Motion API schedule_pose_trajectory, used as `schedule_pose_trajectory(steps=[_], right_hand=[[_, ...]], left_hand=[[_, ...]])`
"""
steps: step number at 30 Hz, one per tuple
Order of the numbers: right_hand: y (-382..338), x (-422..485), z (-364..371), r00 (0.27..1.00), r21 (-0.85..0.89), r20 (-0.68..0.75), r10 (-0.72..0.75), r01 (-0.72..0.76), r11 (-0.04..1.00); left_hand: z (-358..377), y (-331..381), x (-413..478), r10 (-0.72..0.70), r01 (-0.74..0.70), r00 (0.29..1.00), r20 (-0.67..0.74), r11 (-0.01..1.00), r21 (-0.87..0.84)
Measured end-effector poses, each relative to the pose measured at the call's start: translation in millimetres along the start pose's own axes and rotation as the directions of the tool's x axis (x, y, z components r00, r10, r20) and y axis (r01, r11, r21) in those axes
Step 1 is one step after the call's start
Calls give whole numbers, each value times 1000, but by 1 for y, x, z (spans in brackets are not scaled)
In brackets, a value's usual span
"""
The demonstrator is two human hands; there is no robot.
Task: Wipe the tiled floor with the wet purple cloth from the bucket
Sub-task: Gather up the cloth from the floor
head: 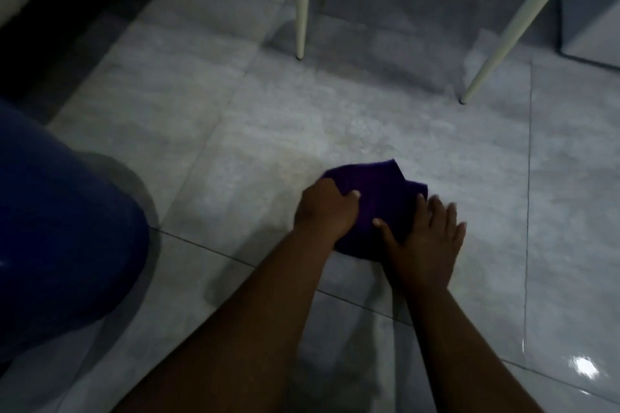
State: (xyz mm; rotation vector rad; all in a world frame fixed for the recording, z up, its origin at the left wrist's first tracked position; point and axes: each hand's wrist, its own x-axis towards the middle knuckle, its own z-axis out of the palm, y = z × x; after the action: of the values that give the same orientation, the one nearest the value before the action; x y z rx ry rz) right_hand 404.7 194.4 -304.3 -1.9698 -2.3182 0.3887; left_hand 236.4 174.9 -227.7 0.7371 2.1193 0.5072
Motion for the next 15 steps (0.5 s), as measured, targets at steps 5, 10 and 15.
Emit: schedule_pose_trajectory(steps=[5,10,15], right_hand=[[-55,10,-39,989,667,149,12,-110,737],[-166,25,-143,849,778,371,-377,-506,-373],[-275,30,-228,791,761,63,-608,-432,-483]], left_hand=[[-58,83,-47,285,-285,959,13,958,37],[-187,144,-100,494,-497,863,-105,868,2],[-328,123,-145,340,-480,862,-377,785,-392]])
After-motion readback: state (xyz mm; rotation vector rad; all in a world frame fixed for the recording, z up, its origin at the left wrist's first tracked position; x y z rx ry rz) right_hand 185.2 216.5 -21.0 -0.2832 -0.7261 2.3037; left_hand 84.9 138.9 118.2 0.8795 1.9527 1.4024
